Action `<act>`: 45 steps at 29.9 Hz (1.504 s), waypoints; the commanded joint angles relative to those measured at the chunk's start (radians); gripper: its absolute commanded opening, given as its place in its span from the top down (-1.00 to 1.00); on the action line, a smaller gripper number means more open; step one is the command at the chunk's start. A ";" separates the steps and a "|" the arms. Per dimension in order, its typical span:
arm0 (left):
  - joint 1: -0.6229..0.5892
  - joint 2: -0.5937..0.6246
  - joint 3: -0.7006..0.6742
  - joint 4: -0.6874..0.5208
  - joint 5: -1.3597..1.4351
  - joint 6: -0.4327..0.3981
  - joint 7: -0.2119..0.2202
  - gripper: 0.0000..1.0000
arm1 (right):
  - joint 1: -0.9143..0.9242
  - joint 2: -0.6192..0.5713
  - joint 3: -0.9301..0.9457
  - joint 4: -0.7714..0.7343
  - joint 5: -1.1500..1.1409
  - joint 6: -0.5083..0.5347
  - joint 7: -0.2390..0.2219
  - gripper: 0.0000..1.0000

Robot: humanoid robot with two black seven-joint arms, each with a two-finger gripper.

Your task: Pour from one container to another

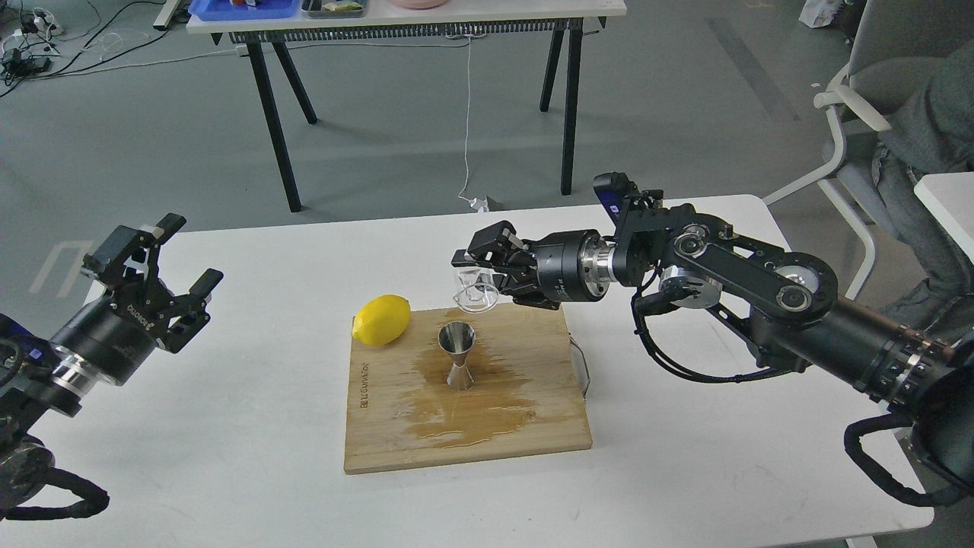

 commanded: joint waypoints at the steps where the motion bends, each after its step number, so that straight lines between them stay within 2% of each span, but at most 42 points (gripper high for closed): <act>1: -0.002 0.000 0.000 -0.001 0.000 0.000 0.000 -0.98 | 0.001 0.001 -0.001 0.003 -0.041 0.001 0.000 0.29; 8: -0.002 0.000 0.000 0.000 0.000 0.000 0.000 -0.98 | 0.044 0.001 -0.073 0.008 -0.063 0.001 0.017 0.29; 19: -0.002 0.000 0.000 0.000 0.000 0.000 0.000 -0.98 | 0.051 0.014 -0.080 0.008 -0.094 0.001 0.023 0.28; 45: 0.000 0.001 0.000 0.000 -0.002 0.000 0.000 -0.98 | 0.099 0.031 -0.137 0.005 -0.213 0.001 0.091 0.29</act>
